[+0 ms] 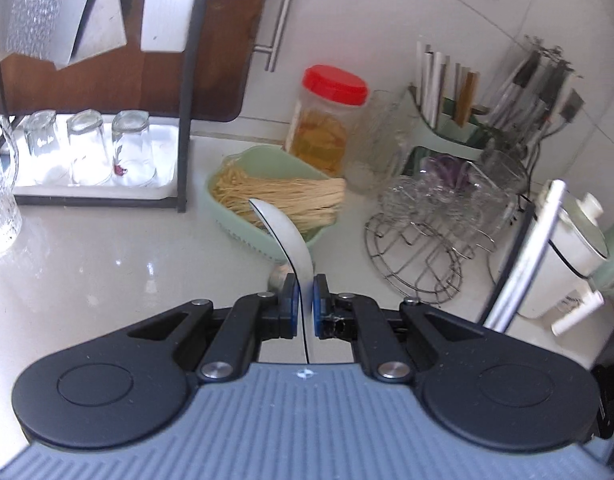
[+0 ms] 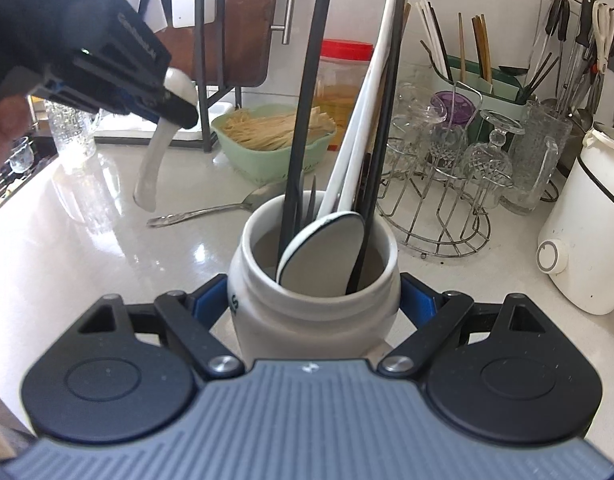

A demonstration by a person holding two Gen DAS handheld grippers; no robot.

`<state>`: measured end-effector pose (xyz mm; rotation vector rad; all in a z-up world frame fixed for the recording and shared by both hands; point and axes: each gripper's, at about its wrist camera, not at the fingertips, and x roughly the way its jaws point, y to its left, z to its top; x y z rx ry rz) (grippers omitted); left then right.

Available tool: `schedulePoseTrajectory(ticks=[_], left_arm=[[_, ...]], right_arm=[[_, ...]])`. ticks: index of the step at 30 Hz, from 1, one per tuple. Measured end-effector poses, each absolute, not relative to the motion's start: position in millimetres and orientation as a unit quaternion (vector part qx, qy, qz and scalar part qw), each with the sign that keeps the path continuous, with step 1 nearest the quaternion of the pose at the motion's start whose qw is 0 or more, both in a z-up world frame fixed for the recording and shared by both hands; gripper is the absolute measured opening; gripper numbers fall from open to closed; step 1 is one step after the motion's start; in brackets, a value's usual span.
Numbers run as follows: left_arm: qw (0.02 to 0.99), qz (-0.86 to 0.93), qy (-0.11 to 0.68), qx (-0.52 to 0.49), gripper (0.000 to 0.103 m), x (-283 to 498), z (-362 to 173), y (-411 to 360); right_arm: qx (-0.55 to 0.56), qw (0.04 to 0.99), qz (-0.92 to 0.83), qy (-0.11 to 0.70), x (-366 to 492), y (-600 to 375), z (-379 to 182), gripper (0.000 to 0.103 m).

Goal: Organize utensils
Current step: 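Lower the white spoon into the jar and open the left gripper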

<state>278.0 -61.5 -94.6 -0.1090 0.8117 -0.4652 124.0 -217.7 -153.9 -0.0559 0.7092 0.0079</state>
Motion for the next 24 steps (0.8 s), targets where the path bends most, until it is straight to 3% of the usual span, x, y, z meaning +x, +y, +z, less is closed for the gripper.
schedulePoseTrajectory(ticks=[24], left_arm=[[0.884, -0.359, 0.293, -0.059, 0.008, 235.1, -35.8, -89.1]], right_arm=[[-0.026, 0.937, 0.006, 0.349, 121.2, -208.1, -153.6, 0.091]])
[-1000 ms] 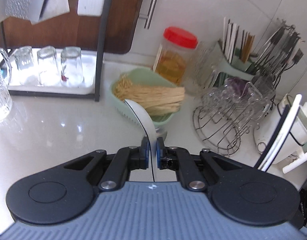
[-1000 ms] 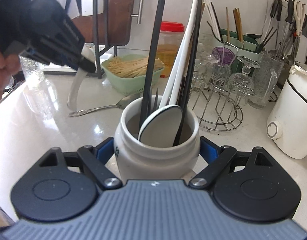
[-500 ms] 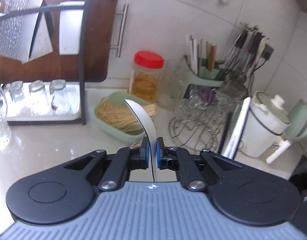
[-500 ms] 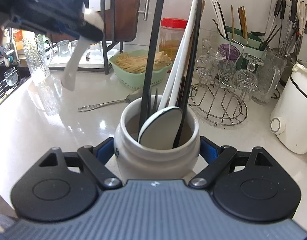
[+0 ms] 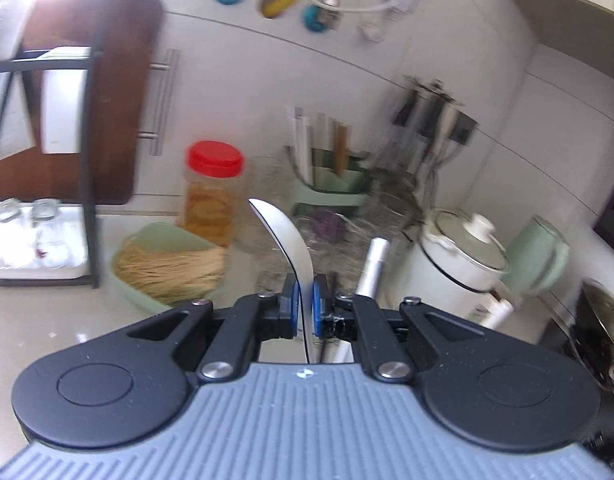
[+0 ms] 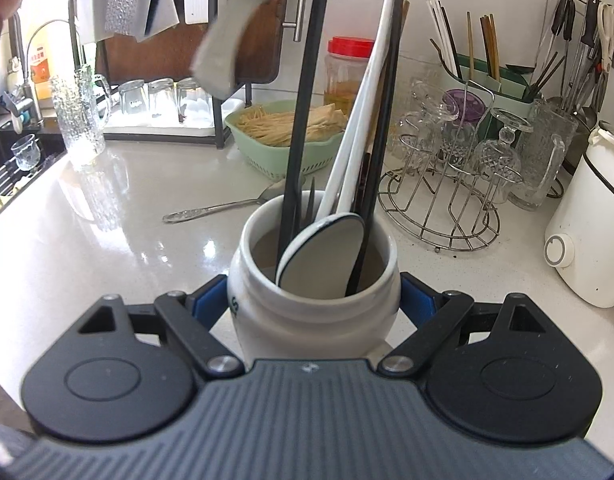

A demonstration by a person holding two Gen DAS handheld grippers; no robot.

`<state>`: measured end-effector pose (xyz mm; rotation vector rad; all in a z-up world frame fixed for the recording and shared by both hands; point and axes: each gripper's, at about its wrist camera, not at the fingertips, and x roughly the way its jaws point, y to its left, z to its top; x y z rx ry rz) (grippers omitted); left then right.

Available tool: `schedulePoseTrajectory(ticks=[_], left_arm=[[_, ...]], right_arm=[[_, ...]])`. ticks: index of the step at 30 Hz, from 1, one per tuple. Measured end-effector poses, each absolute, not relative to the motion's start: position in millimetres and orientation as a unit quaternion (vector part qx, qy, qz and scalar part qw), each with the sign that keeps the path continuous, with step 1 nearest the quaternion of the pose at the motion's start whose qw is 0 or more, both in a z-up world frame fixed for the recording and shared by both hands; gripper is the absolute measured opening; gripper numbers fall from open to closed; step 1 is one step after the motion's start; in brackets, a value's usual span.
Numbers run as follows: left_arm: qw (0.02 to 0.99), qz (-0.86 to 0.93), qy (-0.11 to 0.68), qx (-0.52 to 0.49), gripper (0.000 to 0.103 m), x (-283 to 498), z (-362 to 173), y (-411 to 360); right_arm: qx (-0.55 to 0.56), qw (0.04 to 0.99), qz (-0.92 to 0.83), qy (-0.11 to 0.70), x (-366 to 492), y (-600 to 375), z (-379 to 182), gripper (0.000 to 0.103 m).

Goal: Organize utensils
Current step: 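Lower the white spoon into the jar and open the left gripper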

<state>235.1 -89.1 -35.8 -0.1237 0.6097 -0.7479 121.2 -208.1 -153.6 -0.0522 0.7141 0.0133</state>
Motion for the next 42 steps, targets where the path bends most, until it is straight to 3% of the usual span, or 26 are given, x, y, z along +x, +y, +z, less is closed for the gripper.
schedulePoseTrajectory(ticks=[34, 42], left_arm=[[0.887, -0.398, 0.233, 0.027, 0.008, 208.5, -83.0, -115.3], [0.868, -0.399, 0.293, 0.037, 0.009, 208.8, -86.8, -112.6]], right_arm=[[-0.025, 0.940, 0.011, 0.340, 120.1, -207.8, -154.9, 0.091], [-0.025, 0.941, 0.011, 0.337, 119.4, -208.4, -155.9, 0.091]])
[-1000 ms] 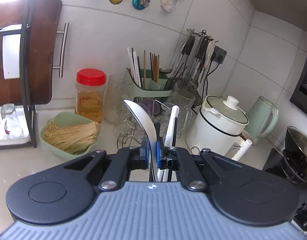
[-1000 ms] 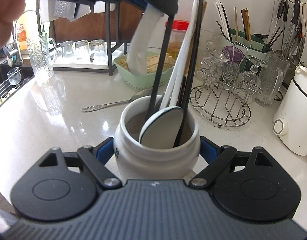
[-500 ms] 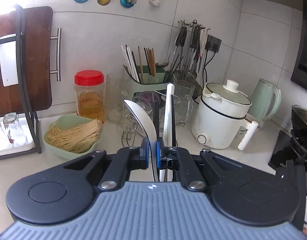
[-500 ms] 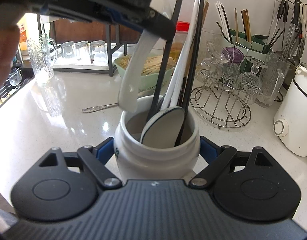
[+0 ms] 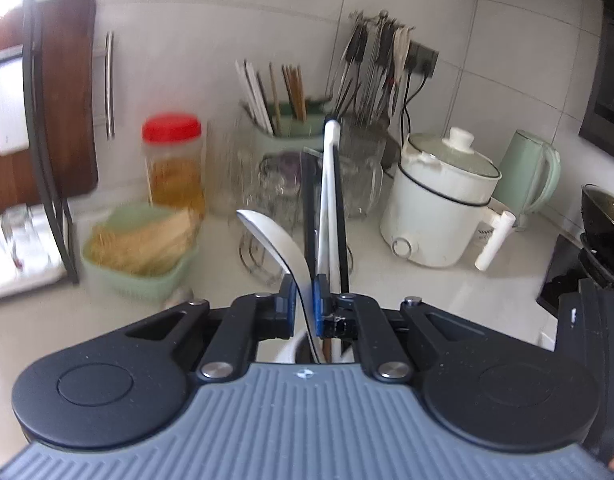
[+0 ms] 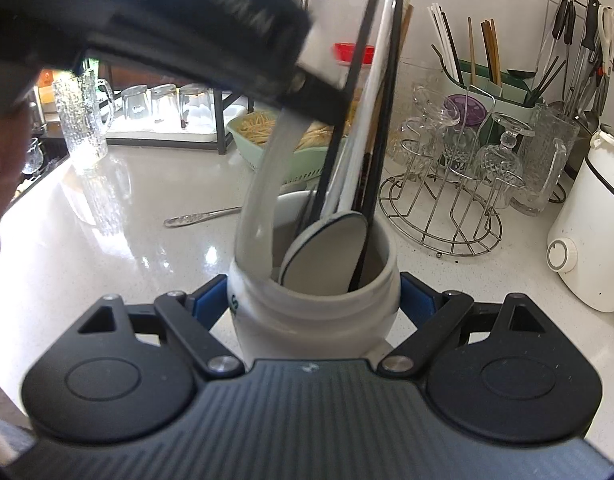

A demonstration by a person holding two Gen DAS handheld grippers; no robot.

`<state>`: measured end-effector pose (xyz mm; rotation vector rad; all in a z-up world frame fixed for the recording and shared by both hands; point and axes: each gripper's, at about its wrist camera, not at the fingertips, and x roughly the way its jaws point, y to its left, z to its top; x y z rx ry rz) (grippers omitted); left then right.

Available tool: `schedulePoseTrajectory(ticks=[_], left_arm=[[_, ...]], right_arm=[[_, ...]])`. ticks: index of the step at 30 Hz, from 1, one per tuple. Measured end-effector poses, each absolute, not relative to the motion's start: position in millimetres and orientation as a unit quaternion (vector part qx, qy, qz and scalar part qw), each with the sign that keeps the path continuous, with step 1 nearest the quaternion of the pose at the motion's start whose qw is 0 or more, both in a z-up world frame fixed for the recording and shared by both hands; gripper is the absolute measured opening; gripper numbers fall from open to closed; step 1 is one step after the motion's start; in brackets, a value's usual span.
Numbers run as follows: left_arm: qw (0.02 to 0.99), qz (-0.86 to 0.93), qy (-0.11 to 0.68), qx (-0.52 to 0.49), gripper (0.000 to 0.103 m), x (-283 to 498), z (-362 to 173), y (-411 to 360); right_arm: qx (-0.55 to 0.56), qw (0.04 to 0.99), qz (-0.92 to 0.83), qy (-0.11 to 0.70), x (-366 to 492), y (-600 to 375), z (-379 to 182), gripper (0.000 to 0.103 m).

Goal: Organize utensils
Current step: 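Lower the white spoon into the jar and open the left gripper, then withdraw the left gripper and move it toward the metal spoon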

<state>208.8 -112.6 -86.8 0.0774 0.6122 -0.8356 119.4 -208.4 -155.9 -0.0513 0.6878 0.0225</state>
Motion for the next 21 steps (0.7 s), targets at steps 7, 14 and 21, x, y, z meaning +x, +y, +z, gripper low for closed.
schedulePoseTrajectory(ticks=[7, 14, 21], left_arm=[[0.861, -0.409, 0.299, 0.049, 0.009, 201.9, -87.9, -113.6], [0.864, -0.391, 0.316, 0.037, 0.009, 207.5, -91.5, -103.2], [0.868, -0.366, 0.335, 0.029, 0.009, 220.1, -97.7, -85.0]], right_arm=[[-0.023, 0.943, 0.010, 0.332, 119.5, -208.2, -156.8, 0.091], [-0.023, 0.943, 0.009, 0.331, 119.1, -208.3, -157.2, 0.091], [-0.023, 0.943, 0.010, 0.331, 118.9, -208.4, -157.2, 0.091]])
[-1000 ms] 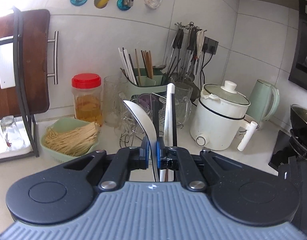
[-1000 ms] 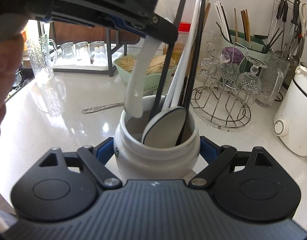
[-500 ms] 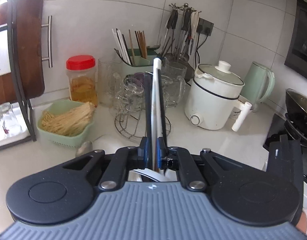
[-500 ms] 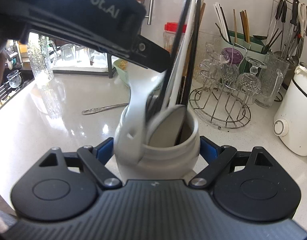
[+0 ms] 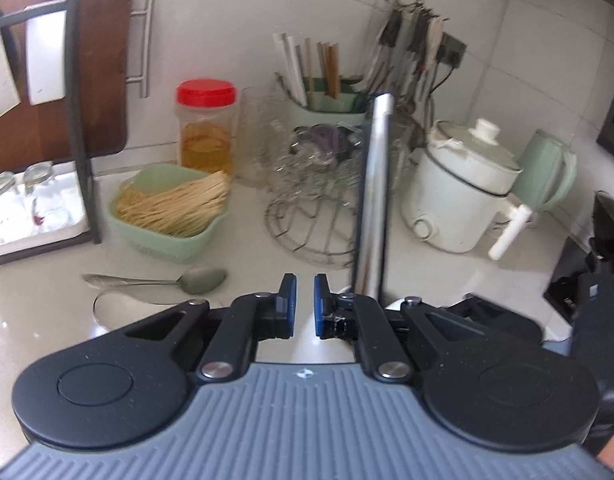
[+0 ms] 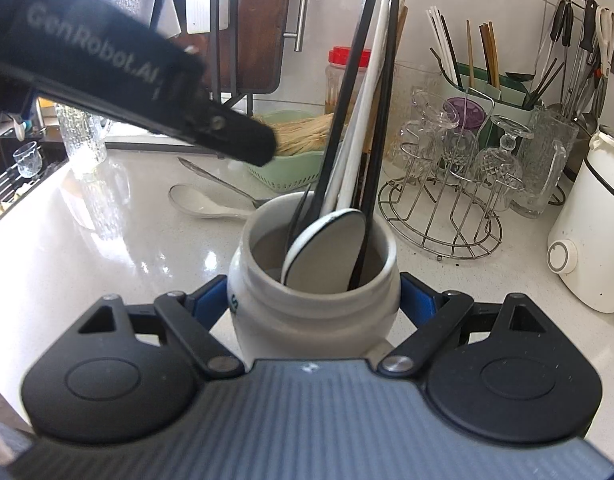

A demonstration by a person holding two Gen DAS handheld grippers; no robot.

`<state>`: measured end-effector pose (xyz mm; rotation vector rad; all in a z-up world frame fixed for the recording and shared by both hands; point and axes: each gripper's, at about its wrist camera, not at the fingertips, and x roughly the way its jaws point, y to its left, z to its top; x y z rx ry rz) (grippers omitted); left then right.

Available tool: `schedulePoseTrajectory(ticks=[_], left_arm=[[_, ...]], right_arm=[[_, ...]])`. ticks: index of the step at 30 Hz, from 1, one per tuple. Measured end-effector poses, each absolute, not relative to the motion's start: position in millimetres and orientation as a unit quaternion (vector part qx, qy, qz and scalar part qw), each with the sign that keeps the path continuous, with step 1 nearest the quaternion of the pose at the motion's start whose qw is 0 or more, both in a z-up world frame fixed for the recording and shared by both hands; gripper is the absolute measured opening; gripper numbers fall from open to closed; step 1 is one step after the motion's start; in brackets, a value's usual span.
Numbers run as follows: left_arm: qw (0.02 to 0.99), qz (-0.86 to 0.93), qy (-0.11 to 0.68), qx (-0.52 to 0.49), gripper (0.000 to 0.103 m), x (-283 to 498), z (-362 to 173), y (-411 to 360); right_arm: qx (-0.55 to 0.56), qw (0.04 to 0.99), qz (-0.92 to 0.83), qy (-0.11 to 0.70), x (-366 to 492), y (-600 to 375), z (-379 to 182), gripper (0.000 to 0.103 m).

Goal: Organize utensils
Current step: 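Withdraw the left gripper and move it toward the metal spoon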

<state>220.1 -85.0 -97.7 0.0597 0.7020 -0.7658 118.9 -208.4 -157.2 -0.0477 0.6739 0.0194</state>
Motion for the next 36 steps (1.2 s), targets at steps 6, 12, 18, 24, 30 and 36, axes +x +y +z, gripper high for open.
schedulePoseTrajectory(ticks=[6, 12, 18, 24, 30, 36], left_arm=[[0.849, -0.365, 0.368, 0.100, 0.013, 238.4, -116.9, -78.4], [0.833, -0.362, 0.401, 0.117, 0.038, 262.9, -142.7, -61.6], [0.821, -0.362, 0.419, 0.137, 0.045, 278.0, -165.5, -56.1], [0.832, -0.303, 0.452, 0.107, 0.050, 304.8, -181.2, -49.1], [0.860, -0.205, 0.467, 0.029, 0.050, 344.7, -189.5, -27.0], [0.869, -0.161, 0.468, -0.028, 0.050, 380.6, -194.1, -5.2]], right_arm=[[-0.026, 0.943, 0.010, 0.331, 119.3, -207.9, -156.5, 0.091], [-0.027, 0.943, 0.008, 0.330, 119.4, -207.1, -156.4, 0.091], [-0.025, 0.944, -0.005, 0.329, 122.3, -207.0, -156.6, 0.091], [-0.022, 0.943, -0.015, 0.330, 129.7, -210.4, -158.0, 0.091], [-0.027, 0.942, -0.010, 0.333, 132.7, -212.7, -158.4, 0.091], [-0.030, 0.941, -0.007, 0.337, 136.2, -214.2, -158.8, 0.091]])
